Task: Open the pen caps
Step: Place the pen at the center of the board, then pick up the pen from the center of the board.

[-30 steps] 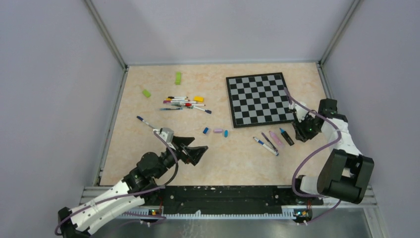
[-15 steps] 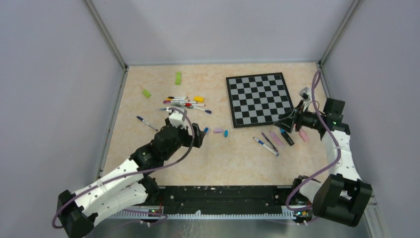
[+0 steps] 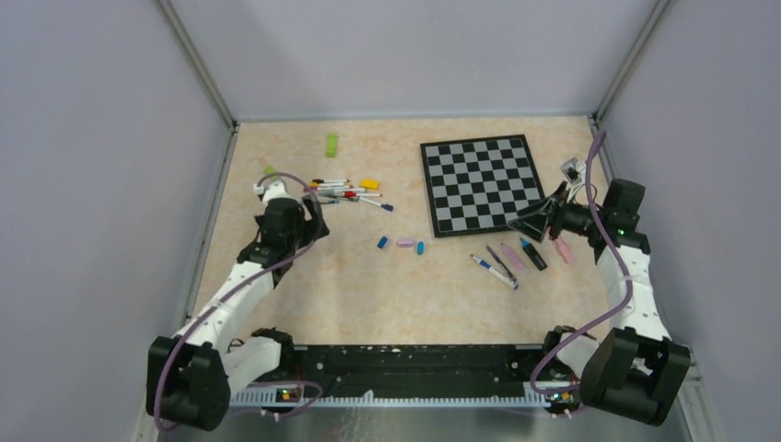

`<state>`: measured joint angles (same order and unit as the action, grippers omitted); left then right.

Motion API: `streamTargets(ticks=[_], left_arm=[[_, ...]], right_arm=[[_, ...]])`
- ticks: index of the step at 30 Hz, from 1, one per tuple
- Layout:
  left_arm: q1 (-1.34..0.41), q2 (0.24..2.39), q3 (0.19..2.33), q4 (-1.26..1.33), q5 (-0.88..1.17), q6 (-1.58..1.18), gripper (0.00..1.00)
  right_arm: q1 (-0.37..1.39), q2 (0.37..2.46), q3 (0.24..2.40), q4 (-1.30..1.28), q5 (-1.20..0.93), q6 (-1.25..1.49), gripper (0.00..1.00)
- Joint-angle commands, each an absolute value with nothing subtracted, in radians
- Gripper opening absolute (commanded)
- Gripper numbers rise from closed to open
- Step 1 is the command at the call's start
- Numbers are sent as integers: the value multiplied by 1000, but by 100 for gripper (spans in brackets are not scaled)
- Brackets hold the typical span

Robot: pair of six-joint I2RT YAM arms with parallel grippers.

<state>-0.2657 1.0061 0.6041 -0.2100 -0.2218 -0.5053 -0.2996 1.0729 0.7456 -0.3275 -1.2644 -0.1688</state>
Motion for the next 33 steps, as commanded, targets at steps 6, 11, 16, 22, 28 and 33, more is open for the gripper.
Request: streamTargets(ticks=[6, 11, 16, 22, 28, 33], left_arm=[[-55, 1257, 732, -251, -332, -663, 83], [-9, 1431, 854, -341, -375, -669, 80], [32, 1552, 927, -381, -361, -663, 70], [57, 1656, 971, -406, -324, -668, 54], [88, 1715, 968, -382, -282, -658, 44], [93, 1750, 983, -403, -270, -667, 30]], right_arm=[[-311, 1012, 739, -349, -1224, -218, 58], [-306, 1005, 739, -360, -1214, -233, 58], [-294, 1005, 740, -370, -1187, -251, 58], [-288, 1011, 739, -375, -1177, -261, 58], [-280, 1017, 739, -378, -1162, -271, 58], [-278, 1021, 740, -380, -1158, -273, 58]])
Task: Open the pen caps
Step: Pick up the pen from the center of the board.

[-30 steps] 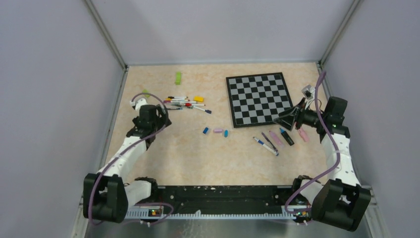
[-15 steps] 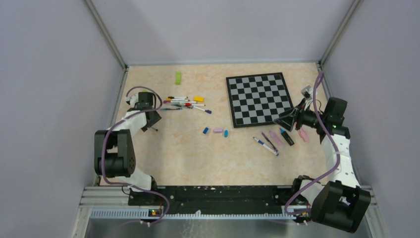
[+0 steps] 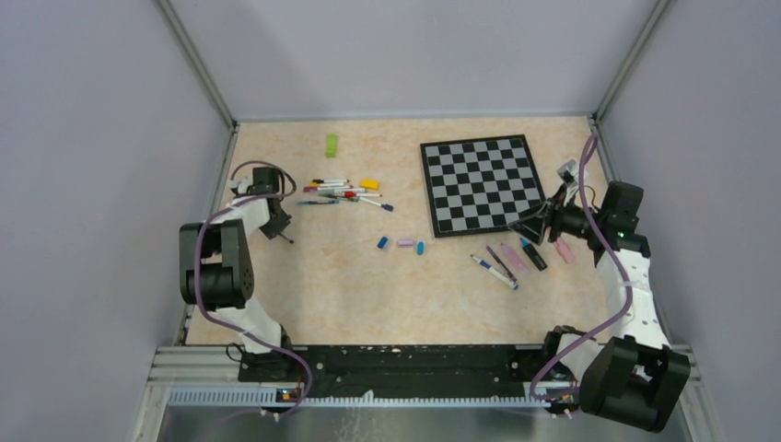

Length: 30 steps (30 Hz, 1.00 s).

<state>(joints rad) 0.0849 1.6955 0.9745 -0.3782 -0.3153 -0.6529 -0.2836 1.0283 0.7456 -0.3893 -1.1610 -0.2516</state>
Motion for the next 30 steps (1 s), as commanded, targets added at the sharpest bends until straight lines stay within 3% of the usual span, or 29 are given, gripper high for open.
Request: streamTargets(ticks=[1, 7, 15, 23, 27, 30], left_arm=[[93, 1753, 985, -409, -271, -668, 27], [93, 1717, 972, -399, -260, -656, 5], [92, 1531, 931, -393, -146, -589, 1], [92, 1125, 635, -60, 454, -475, 0], [67, 978, 468, 247, 751, -600, 0], [-13, 888, 341, 537, 812, -758, 0]], right_arm=[[-279, 1022, 741, -380, -1157, -274, 58], [-279, 1026, 742, -384, -1154, -276, 58], [-279, 1026, 740, -392, -1161, -291, 58], [-277, 1016, 704, -372, -1279, -324, 58], [-271, 1003, 670, -342, -1355, -339, 58], [-252, 993, 648, -317, -1384, -345, 61]])
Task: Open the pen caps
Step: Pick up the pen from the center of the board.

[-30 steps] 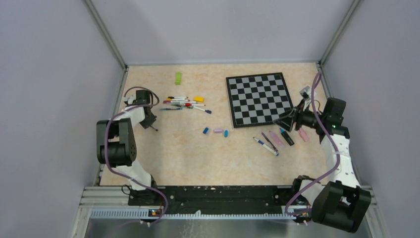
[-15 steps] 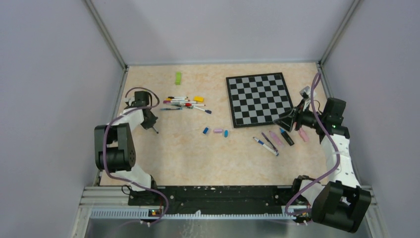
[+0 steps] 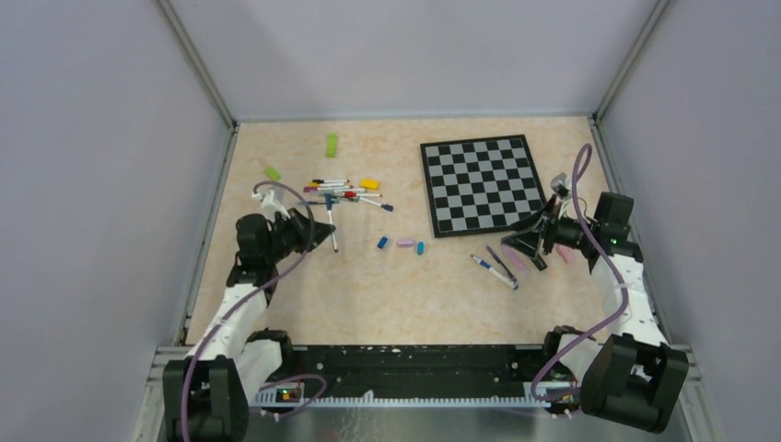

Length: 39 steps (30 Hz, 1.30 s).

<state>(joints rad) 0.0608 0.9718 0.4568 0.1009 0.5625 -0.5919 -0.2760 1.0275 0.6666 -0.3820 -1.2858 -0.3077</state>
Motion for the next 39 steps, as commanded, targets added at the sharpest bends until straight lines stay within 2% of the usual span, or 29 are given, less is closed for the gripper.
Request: streamTargets(ticks=[1, 5, 8, 12, 17, 21, 25, 35, 39], left_arm=[[-81, 856, 302, 658, 782, -811, 0], [-337, 824, 216, 862, 579, -853, 0], [-485, 880, 170, 1044, 442, -880, 0], [-634, 974, 204, 1151, 297, -842, 0], [-816, 1098, 294, 1206, 95, -755, 0], [-952, 1228, 362, 1271, -125, -700, 0], [-1049, 1357, 437, 1333, -259, -681, 0], [-1170, 1524, 584, 1347, -387, -634, 0], [-1192, 1555, 615, 1338, -399, -634, 0]], right_arm=[[-234, 993, 644, -318, -1384, -349, 61], [-127, 1000, 680, -406, -1347, -422, 62], [-25, 1027, 735, -552, -1286, -546, 63], [88, 1069, 792, -577, -1245, -511, 63], [178, 1086, 775, -394, -1239, -267, 62], [186, 1072, 680, -105, -1291, 7, 62], [186, 1045, 575, 168, -1316, 224, 62], [186, 1023, 531, 256, -1297, 333, 55], [185, 1013, 521, 280, -1285, 351, 49]])
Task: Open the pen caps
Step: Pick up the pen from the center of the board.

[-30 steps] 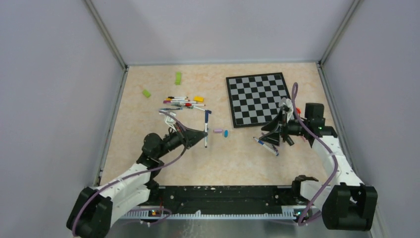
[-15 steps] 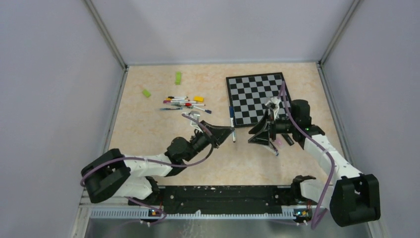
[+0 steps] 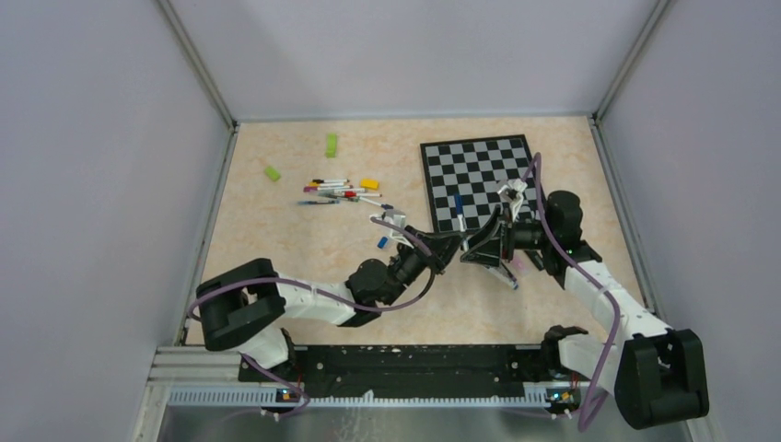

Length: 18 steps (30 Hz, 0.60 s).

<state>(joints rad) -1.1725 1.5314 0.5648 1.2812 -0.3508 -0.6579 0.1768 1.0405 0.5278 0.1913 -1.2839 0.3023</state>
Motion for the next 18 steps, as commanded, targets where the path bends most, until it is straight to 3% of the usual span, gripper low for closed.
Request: streamTargets(ticks=[1, 8, 9, 10, 12, 13, 14, 16, 18], left_arm=[[-1198, 1562, 623, 1336, -402, -633, 0], [-1215, 1587, 645, 1329, -414, -627, 0], [-1216, 1587, 645, 1328, -413, -625, 0], [-1216, 1588, 646, 1328, -412, -623, 0], [-1216, 1592, 649, 1340, -398, -618, 0], [-1216, 1597, 645, 1366, -387, -610, 4], [-1215, 1598, 628, 1413, -368, -595, 14], [-1205, 1580, 582, 1504, -335, -563, 46], [-1171, 1541, 536, 1571, -243, -539, 63]], right_arm=[[186, 1014, 522, 280, -1284, 353, 45], [186, 996, 523, 286, -1285, 359, 24], [186, 997, 523, 288, -1286, 358, 18], [186, 997, 526, 290, -1295, 353, 3], [186, 1000, 547, 254, -1330, 307, 0], [186, 1001, 560, 222, -1347, 277, 0], [186, 1004, 571, 190, -1359, 245, 0], [185, 1005, 587, 120, -1377, 168, 0], [182, 1006, 594, 68, -1397, 101, 0]])
